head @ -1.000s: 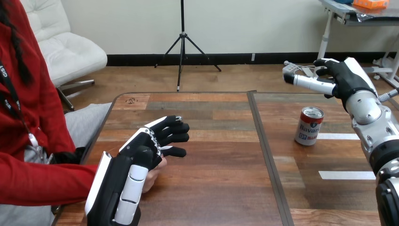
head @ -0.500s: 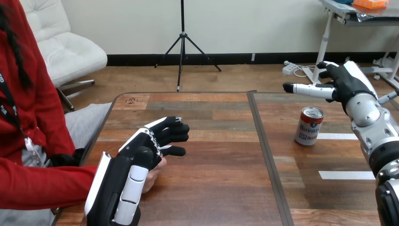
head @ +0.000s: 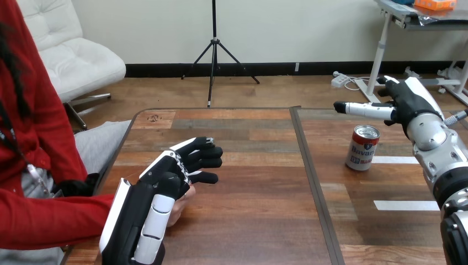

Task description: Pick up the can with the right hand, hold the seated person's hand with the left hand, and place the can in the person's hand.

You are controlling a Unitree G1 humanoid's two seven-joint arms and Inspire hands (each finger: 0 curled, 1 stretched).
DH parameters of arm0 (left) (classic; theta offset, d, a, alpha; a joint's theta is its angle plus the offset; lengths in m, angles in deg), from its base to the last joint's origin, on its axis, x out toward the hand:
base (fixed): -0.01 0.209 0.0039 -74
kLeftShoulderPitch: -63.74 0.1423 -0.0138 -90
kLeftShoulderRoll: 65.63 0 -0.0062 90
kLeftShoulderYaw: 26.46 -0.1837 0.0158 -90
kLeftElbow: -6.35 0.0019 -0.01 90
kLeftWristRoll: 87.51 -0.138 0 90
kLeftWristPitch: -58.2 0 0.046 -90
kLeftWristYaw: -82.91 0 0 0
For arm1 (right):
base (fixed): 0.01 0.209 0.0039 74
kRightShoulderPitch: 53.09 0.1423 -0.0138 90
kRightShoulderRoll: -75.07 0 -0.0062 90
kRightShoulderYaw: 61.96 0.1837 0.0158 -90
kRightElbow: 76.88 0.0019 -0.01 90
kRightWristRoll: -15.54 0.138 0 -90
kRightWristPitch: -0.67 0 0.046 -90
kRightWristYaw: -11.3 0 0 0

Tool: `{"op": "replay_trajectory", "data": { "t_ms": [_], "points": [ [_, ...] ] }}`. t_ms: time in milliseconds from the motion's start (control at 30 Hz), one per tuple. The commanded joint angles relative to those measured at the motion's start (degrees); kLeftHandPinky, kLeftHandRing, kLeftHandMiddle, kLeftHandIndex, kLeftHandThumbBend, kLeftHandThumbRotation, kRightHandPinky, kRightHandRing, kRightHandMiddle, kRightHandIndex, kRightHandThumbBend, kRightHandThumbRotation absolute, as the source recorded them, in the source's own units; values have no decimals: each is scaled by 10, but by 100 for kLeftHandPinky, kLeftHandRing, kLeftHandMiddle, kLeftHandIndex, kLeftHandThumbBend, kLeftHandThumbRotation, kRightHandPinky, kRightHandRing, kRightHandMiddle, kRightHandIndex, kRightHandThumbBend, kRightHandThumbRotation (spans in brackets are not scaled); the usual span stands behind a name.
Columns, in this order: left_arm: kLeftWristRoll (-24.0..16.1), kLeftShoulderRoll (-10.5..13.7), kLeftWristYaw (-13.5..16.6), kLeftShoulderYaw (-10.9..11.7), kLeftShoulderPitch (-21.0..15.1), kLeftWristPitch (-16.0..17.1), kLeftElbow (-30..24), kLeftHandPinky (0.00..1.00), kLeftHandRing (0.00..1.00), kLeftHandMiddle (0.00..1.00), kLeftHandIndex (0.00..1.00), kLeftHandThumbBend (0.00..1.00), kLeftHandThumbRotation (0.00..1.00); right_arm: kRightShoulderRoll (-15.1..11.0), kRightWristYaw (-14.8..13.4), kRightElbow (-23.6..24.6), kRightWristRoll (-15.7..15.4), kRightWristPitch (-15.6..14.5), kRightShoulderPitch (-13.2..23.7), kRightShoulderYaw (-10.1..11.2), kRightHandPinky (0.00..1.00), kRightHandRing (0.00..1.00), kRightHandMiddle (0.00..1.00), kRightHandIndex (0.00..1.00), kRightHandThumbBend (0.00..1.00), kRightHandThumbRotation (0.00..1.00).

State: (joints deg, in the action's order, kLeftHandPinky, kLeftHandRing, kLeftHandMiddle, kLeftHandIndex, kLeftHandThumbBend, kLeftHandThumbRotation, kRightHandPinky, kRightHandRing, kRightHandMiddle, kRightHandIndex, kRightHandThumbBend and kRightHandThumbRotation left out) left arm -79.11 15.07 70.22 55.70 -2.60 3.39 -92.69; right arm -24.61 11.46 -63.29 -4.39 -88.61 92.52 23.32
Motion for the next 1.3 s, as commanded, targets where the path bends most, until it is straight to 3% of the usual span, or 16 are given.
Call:
{"op": "replay_trajectory", "data": {
  "t_ms": [0, 633, 900, 1267],
  "points": [
    [-2, -9, 4, 7, -13, 8, -19, 65, 73, 74, 74, 60, 98, -2, 2, 4, -1, -2, 3, -6, 77, 92, 96, 98, 100, 44],
    [-1, -7, 5, 7, -16, 11, -18, 64, 72, 73, 74, 59, 98, 1, 16, 3, -6, -27, 1, -19, 82, 95, 98, 99, 100, 41],
    [0, -6, 3, 8, -17, 14, -15, 64, 72, 73, 73, 59, 98, 3, 16, 5, -16, -32, -2, -32, 77, 92, 97, 98, 100, 40],
    [0, -6, 3, 8, -17, 11, -16, 64, 71, 72, 74, 60, 98, 6, 22, 5, -10, -32, -9, -32, 75, 92, 97, 98, 100, 38]
  ]
}}
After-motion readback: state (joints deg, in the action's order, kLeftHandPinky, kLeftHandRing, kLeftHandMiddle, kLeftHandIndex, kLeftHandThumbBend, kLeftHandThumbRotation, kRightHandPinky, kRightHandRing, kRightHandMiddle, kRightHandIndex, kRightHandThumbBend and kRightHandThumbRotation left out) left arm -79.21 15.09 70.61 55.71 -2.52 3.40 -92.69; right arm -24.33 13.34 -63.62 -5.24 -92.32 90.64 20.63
